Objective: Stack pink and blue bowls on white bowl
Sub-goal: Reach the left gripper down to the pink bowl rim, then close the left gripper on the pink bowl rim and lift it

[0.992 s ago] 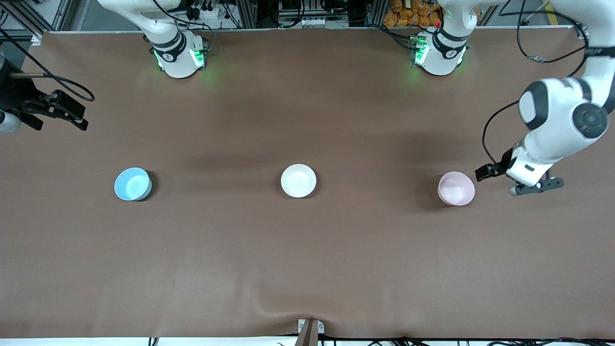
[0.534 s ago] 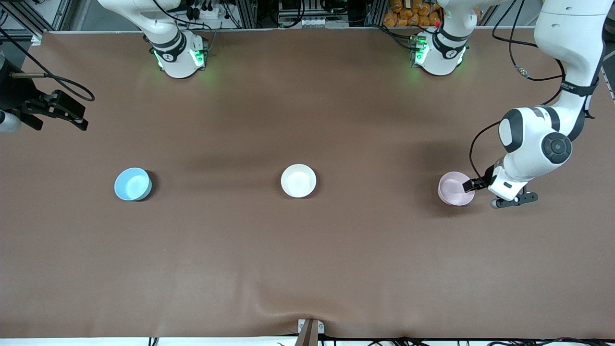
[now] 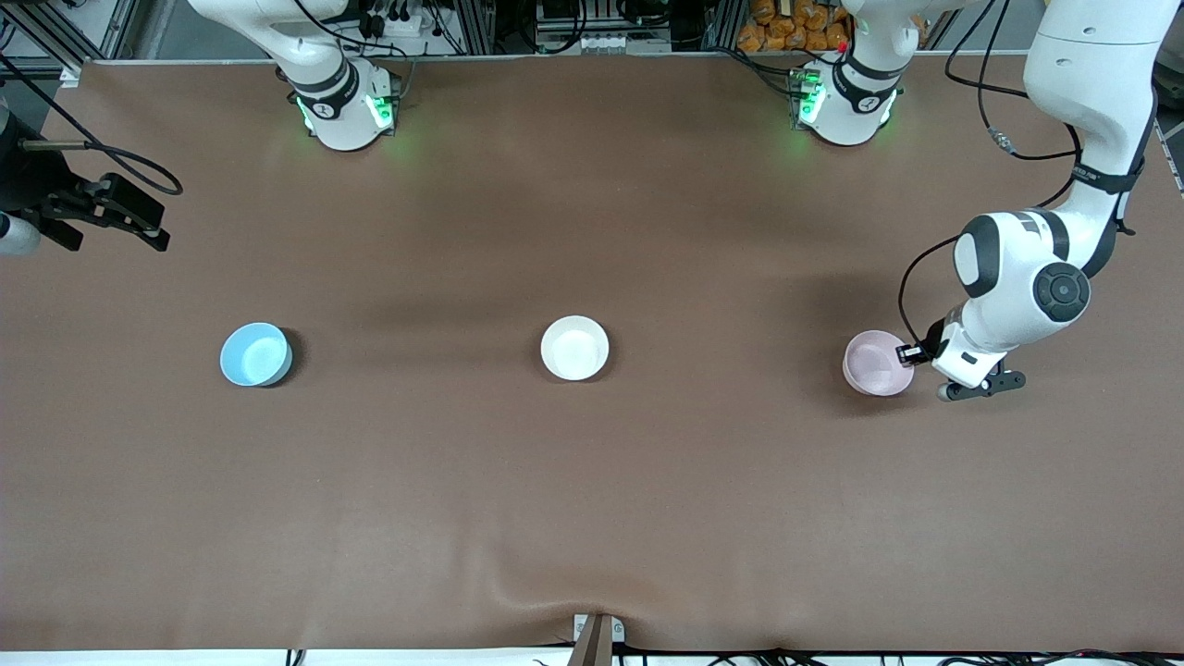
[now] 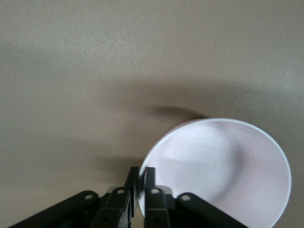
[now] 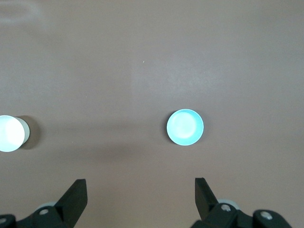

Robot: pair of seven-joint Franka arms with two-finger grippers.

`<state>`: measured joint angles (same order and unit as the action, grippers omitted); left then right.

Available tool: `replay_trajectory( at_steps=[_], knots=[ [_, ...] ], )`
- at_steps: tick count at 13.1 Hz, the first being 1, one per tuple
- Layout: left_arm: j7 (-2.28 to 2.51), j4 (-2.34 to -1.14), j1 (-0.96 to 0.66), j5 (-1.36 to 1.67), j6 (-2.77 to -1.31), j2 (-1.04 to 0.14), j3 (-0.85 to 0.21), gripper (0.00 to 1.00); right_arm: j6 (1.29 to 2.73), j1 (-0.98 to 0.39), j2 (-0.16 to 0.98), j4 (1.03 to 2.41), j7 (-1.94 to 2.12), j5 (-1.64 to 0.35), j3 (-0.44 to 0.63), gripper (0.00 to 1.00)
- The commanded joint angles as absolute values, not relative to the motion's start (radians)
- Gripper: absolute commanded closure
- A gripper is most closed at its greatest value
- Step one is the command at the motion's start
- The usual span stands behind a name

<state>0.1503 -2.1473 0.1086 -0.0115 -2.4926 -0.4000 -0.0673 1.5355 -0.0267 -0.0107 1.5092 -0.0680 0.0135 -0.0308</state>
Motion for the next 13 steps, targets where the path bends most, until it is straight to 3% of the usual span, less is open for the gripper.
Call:
replay_trajectory(
  at_steps=[1, 8, 13],
  knots=[
    [0.126, -2.145, 0.115, -0.005, -2.496, -0.403, -0.069, 1.0, 1.526, -0.023, -0.002, 1.491, -0.061, 0.025, -0.035, 0.0],
    [0.123, -2.145, 0.115, -0.005, -2.485, -0.379, -0.071, 1.0, 1.526, -0.023, -0.002, 1.491, -0.061, 0.025, -0.035, 0.0],
    [0.123, -2.137, 0.112, -0.006, -2.401, -0.273, -0.075, 1.0, 1.528, -0.023, -0.002, 1.491, -0.061, 0.021, -0.035, 0.0]
  ],
)
